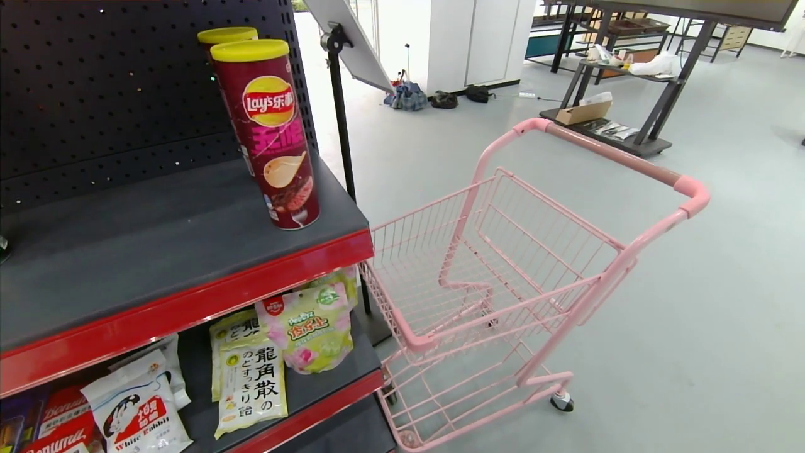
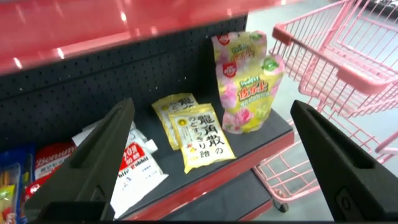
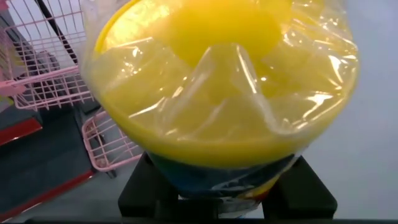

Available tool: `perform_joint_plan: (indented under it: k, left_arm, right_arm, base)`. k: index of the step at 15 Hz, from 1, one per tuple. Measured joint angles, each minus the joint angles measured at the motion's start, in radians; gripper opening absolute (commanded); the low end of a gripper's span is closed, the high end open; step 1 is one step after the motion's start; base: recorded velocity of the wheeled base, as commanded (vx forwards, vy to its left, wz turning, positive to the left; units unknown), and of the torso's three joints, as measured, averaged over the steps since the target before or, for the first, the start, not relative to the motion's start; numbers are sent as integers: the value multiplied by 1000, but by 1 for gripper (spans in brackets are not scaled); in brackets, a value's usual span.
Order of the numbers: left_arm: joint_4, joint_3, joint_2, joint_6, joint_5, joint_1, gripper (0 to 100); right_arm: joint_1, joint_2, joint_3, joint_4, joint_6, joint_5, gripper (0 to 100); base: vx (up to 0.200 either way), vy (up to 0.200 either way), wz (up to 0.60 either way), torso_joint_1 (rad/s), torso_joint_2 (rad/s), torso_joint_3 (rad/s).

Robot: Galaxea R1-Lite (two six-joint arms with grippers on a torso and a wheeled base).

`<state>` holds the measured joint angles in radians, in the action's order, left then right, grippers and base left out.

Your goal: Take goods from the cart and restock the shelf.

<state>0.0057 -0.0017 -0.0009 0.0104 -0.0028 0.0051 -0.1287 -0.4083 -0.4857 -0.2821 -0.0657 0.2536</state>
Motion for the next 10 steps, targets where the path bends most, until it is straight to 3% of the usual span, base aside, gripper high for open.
perform_joint_plan:
  k: [6,9,10]
  left_arm:
    - [0,0,0,0,1,0,100]
    - [0,0,0,0,0,-1,100]
    - [0,0,0,0,1,-1,100]
  right_arm:
    - [0,-2,7,0,-4,-4,0]
    - [-1,-6,7,1,-24,-6,0]
    - [-1,-6,9,-1,-26,-5,0]
  base:
    - [0,0,0,213,-589,-380]
    - [0,0,0,155,-357,-220]
    - [0,0,600,22,-61,-36]
